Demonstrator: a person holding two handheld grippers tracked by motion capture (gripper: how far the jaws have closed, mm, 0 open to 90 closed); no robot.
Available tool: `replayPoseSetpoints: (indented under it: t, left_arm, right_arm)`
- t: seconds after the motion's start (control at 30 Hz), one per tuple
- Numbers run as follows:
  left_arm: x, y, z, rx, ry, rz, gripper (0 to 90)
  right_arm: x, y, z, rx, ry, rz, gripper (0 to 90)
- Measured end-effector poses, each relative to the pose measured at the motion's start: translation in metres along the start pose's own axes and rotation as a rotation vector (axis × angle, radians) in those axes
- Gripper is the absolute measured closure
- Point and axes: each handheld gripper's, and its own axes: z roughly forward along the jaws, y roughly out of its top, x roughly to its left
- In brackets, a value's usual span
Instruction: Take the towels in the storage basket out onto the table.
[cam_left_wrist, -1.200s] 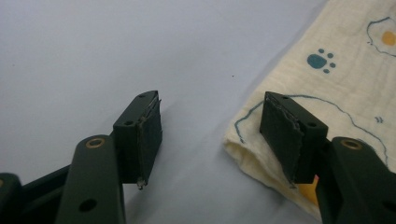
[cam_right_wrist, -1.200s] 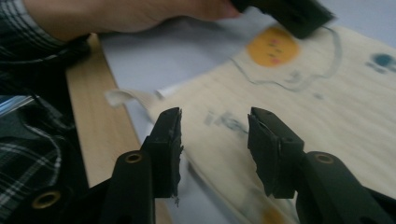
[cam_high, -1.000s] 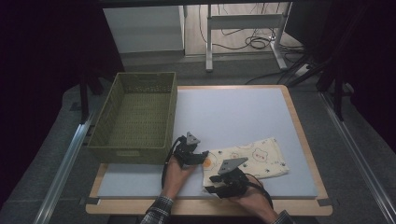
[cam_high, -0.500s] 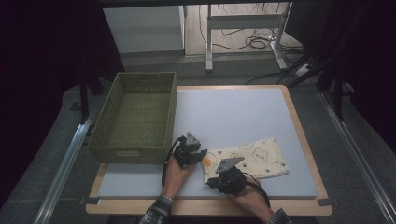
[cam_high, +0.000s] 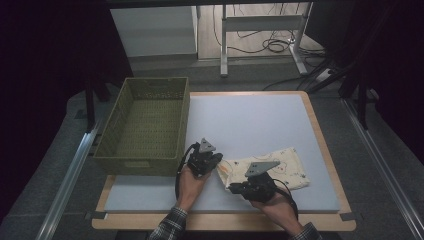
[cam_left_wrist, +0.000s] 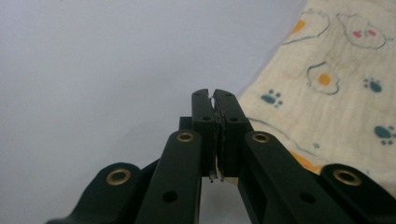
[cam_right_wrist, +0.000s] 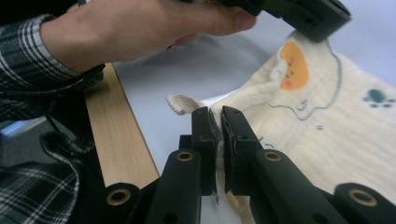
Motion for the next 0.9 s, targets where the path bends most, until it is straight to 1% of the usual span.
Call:
replayPoseSetpoints:
  t: [0.03, 0.1, 0.13, 0.17, 0.23, 0.27, 0.3, 0.4, 0.43, 0.47, 0.5, 0.6, 0.63, 0.7, 0.77, 0.8, 0.83, 0.9]
  left_arm:
    - [-0.002, 0.007, -0.001, -0.004, 0.002, 0.013, 87.9]
    - [-0.004, 0.012, -0.001, -0.009, 0.0, 0.024, 87.9]
    - [-0.004, 0.012, -0.001, -0.009, 0.0, 0.024, 87.9]
    - [-0.007, 0.019, 0.0, -0.011, 0.002, 0.039, 87.9]
    - [-0.009, 0.025, 0.003, -0.017, 0.001, 0.052, 88.0]
    - [-0.009, 0.025, 0.003, -0.017, 0.001, 0.052, 87.9]
    - [-0.013, 0.032, 0.006, -0.021, -0.004, 0.07, 87.9]
    - [-0.019, 0.043, 0.013, -0.029, -0.019, 0.1, 87.9]
    - [-0.02, 0.045, 0.015, -0.031, -0.024, 0.102, 88.0]
    - [-0.02, 0.045, 0.015, -0.031, -0.024, 0.102, 88.0]
    - [-0.024, 0.052, 0.021, -0.031, -0.034, 0.118, 88.0]
    - [-0.031, 0.062, 0.029, -0.031, -0.044, 0.142, 88.0]
    - [-0.031, 0.062, 0.029, -0.031, -0.044, 0.142, 88.0]
    - [-0.038, 0.07, 0.036, -0.033, -0.054, 0.157, 88.0]
    - [-0.042, 0.075, 0.041, -0.033, -0.06, 0.165, 88.0]
    - [-0.042, 0.075, 0.041, -0.033, -0.06, 0.165, 88.0]
    - [-0.045, 0.078, 0.045, -0.033, -0.066, 0.173, 88.0]
    - [-0.052, 0.084, 0.054, -0.032, -0.076, 0.187, 88.0]
  right_arm:
    - [-0.001, 0.0, -0.004, -0.01, -0.007, 0.002, 84.5]
    - [-0.003, 0.0, -0.009, -0.019, -0.016, 0.005, 84.4]
    - [-0.003, 0.0, -0.009, -0.019, -0.016, 0.005, 84.4]
    - [-0.006, -0.001, -0.015, -0.031, -0.033, 0.006, 84.4]
    - [-0.008, -0.003, -0.021, -0.039, -0.044, 0.01, 84.4]
    - [-0.009, -0.004, -0.024, -0.041, -0.052, 0.01, 84.3]
    - [-0.011, -0.005, -0.027, -0.045, -0.063, 0.009, 84.4]
    - [-0.016, -0.009, -0.037, -0.056, -0.088, 0.018, 84.4]
    - [-0.018, -0.011, -0.041, -0.059, -0.1, 0.023, 84.4]
    - [-0.018, -0.011, -0.041, -0.059, -0.1, 0.023, 84.4]
    - [-0.022, -0.016, -0.046, -0.062, -0.119, 0.03, 84.4]
    - [-0.028, -0.021, -0.055, -0.072, -0.138, 0.047, 84.4]
    - [-0.03, -0.023, -0.059, -0.08, -0.144, 0.056, 84.4]
    - [-0.033, -0.026, -0.064, -0.085, -0.154, 0.06, 84.3]
    - [-0.037, -0.03, -0.07, -0.092, -0.163, 0.067, 84.3]
    - [-0.038, -0.032, -0.073, -0.096, -0.166, 0.075, 84.3]
    - [-0.038, -0.032, -0.073, -0.096, -0.166, 0.075, 84.3]
    - [-0.043, -0.038, -0.082, -0.101, -0.187, 0.089, 84.3]
